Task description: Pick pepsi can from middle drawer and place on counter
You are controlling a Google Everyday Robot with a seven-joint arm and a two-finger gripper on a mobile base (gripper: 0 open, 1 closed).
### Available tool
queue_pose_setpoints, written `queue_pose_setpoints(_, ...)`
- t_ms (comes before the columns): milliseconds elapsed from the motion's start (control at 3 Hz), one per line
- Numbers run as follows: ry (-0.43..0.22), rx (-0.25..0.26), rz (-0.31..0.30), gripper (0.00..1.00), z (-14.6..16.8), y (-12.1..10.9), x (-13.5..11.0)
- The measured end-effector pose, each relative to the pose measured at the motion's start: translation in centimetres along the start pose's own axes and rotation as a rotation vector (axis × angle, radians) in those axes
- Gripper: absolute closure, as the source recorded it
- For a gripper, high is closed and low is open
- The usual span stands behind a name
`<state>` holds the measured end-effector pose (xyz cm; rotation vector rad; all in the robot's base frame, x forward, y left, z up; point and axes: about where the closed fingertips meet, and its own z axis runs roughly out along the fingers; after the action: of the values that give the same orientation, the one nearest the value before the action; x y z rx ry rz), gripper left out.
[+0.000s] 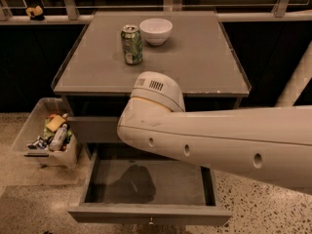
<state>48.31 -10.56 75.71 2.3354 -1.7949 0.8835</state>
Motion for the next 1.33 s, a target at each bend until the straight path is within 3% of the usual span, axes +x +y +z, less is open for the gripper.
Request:
queue_pose_setpoints(333,0.021,0.01,-0.01,1.0,-0.8,-0.5,0.1)
queue_pose_setpoints(1000,0.192,0.203,-0.014,1.0,-10.7,-7.0,4.5)
queue_pose_setpoints(1333,0.192,0.203,-0.014,1.0,-10.7,-7.0,4.5)
